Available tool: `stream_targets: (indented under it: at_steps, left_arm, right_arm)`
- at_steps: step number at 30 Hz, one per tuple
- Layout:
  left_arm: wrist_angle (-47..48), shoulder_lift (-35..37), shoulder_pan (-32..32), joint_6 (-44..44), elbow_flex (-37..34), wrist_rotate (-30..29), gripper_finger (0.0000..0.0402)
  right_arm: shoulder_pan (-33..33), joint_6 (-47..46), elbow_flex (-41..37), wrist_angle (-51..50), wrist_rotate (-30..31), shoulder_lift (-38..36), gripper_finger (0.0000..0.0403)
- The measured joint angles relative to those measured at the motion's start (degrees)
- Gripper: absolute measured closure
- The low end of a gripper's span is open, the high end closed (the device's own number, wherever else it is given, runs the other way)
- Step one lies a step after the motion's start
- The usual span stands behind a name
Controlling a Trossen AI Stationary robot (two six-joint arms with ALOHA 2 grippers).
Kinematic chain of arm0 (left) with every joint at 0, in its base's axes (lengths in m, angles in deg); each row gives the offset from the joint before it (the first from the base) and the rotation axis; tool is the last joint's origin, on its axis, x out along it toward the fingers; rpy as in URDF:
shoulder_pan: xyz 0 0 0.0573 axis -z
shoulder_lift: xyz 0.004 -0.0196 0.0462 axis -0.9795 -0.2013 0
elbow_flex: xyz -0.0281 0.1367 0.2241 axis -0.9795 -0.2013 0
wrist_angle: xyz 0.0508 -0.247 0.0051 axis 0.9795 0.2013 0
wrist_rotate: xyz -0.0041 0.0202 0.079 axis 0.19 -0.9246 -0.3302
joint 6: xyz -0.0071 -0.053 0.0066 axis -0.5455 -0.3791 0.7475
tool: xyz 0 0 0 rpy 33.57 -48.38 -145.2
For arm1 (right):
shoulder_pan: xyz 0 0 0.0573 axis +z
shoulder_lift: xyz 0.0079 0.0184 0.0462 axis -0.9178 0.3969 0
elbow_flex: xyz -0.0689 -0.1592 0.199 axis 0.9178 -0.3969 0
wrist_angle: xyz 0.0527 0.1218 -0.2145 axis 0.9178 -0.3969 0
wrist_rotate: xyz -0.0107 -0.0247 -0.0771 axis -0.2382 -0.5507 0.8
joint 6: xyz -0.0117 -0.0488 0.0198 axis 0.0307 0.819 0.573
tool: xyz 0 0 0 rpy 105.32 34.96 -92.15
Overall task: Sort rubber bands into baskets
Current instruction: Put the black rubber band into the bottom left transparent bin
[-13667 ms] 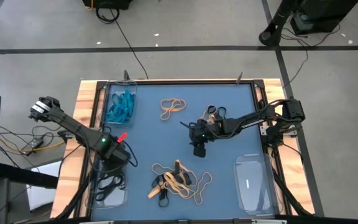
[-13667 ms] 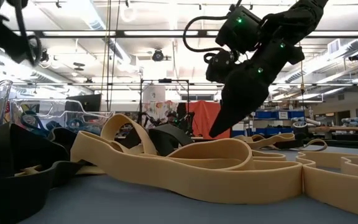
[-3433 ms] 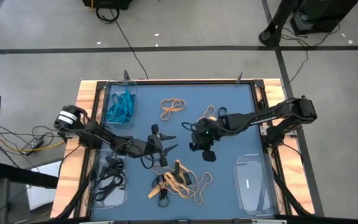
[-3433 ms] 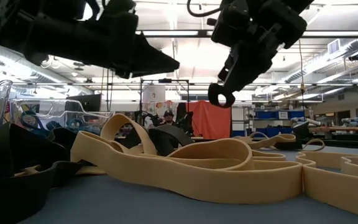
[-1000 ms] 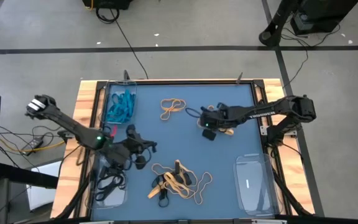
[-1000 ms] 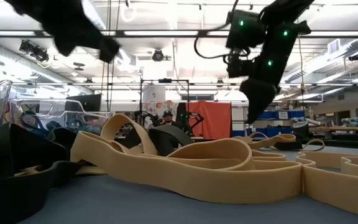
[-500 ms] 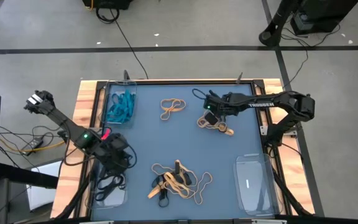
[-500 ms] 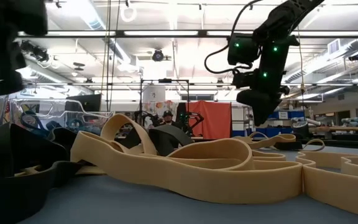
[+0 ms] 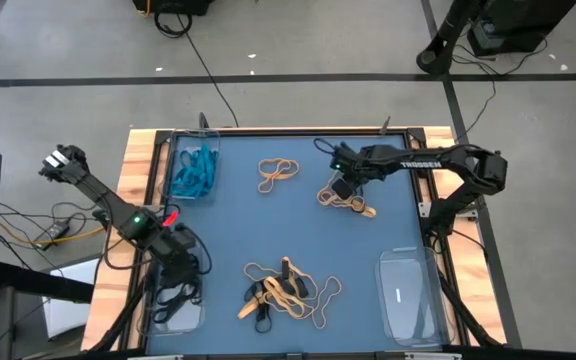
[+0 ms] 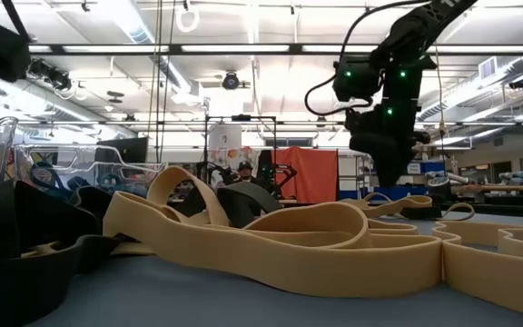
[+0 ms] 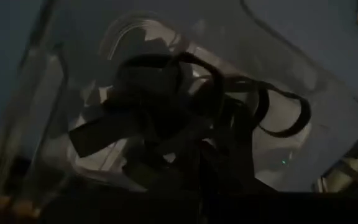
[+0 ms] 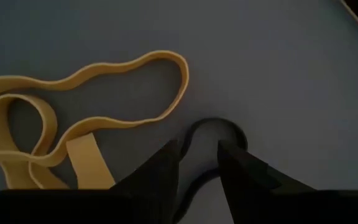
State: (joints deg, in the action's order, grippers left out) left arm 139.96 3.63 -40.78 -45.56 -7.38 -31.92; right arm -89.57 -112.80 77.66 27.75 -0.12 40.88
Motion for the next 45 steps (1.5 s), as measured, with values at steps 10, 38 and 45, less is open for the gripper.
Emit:
stream_targets:
  at_steps: [10,38,45]
  left_arm:
    - [0.6,-0.3,0.0,-4.6,0.0,-3.3,0.0362]
    - [-1.5,-0.2,0.3,-6.9,1.4,0.5,0.0266]
    - [1.9,-0.2,3.1,-3.8,9.5,-13.4,0.0267]
  right_arm:
    - [-4.9,-3.4,-3.8,2.3,-5.5,0.0,0.0260]
    - [-4.5,2.4,-8.6,11.9,-12.7,0.1,0.0387]
    - [1.9,2.9,-4.7,11.6,-10.6,0.1,0.0396]
